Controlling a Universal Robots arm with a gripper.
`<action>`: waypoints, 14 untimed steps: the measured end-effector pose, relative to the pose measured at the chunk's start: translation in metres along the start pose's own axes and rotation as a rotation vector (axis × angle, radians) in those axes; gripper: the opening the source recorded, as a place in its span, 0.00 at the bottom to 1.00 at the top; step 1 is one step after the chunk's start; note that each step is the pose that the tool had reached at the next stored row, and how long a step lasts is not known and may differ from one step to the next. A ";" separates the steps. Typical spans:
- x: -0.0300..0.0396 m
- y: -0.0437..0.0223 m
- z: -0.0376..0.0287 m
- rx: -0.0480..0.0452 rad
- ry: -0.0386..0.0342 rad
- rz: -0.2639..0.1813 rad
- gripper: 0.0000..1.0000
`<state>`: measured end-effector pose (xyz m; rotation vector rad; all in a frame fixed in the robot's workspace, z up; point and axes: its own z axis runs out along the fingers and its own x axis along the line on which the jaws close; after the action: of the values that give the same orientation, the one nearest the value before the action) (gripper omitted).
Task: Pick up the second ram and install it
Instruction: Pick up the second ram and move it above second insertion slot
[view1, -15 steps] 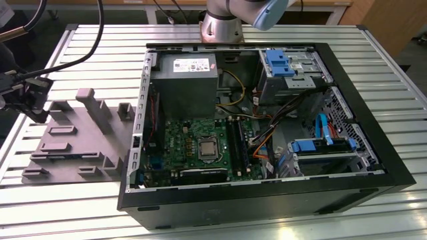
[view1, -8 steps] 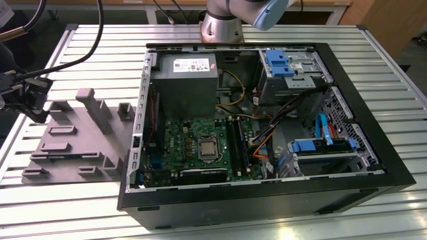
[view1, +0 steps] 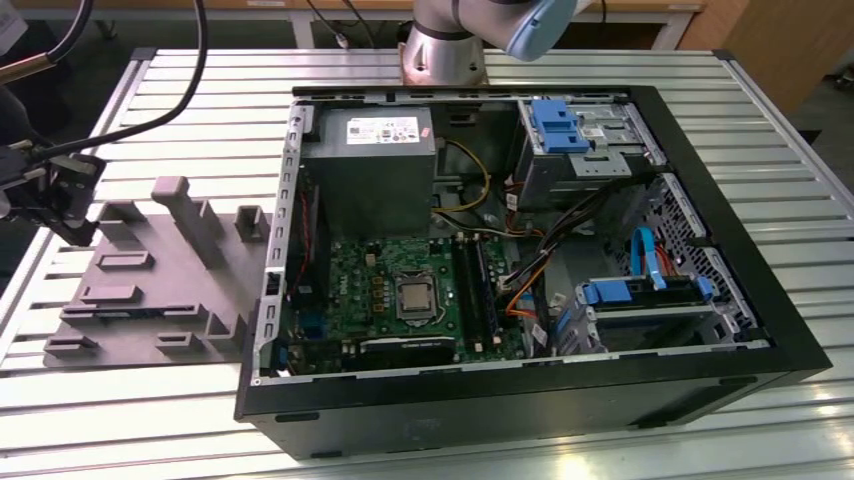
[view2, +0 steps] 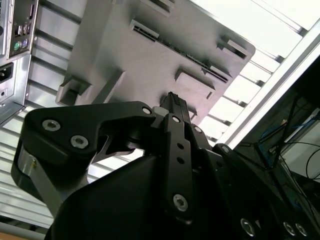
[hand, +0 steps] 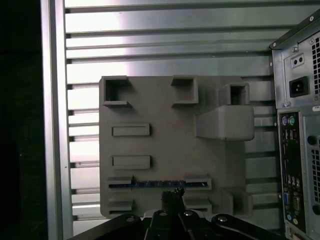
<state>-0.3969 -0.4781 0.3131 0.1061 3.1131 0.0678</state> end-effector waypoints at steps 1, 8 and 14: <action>0.0000 0.0000 0.0000 -0.0001 0.0002 -0.004 0.11; 0.0000 0.0000 0.0000 -0.0012 0.0023 -0.050 0.11; 0.0000 0.0000 0.0000 -0.0029 0.0053 -0.120 0.11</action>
<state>-0.3969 -0.4781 0.3131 -0.0810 3.1164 0.0701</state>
